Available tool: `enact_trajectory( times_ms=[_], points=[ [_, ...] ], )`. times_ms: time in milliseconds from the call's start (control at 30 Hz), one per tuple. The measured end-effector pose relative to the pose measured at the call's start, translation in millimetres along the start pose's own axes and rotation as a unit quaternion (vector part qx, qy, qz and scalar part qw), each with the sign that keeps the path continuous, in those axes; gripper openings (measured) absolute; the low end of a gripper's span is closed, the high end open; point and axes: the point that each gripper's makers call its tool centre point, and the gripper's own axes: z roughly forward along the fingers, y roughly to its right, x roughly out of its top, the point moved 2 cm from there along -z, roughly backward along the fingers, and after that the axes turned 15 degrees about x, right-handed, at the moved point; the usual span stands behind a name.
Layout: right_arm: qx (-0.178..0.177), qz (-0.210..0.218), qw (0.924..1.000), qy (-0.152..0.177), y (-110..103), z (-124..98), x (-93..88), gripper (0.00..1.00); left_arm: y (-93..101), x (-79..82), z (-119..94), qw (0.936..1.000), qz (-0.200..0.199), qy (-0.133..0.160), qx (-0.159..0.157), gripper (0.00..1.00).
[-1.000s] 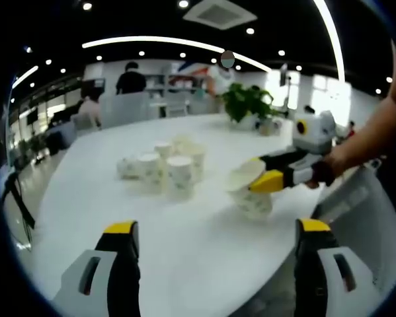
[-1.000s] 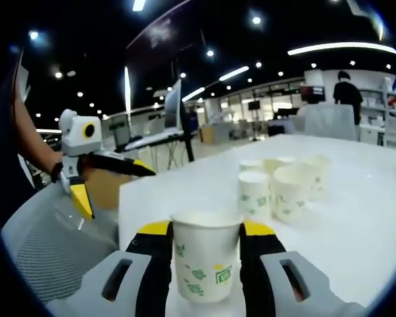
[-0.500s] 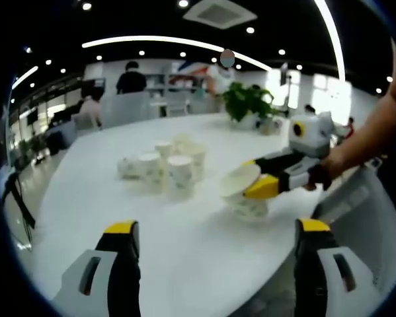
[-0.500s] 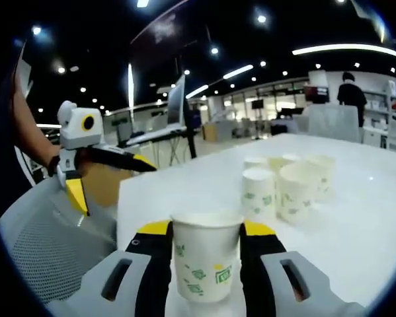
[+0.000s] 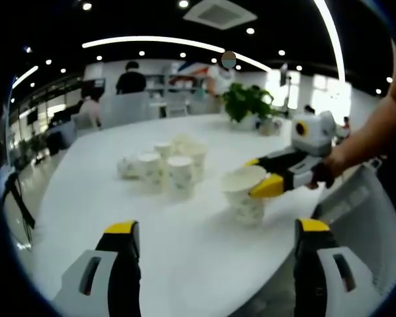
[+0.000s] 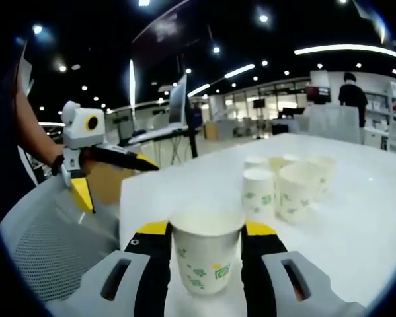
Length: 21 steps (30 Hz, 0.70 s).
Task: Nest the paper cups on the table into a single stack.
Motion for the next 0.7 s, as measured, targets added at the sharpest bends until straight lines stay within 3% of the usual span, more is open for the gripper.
enact_trajectory(
  times_ms=[300, 700],
  points=[
    [0.016, 0.007, 0.9995, -0.026, -10.0, -8.1, -14.5, 0.39, 0.1, -0.1, -0.5, 1.0000, 0.003, 0.000, 0.001, 0.96],
    [0.012, -0.020, 0.9978, -0.062, -13.0, -13.8, -25.8, 0.40, -0.2, -1.0, 0.1, 1.0000, 0.004, -0.002, 0.001, 0.96]
  ],
)
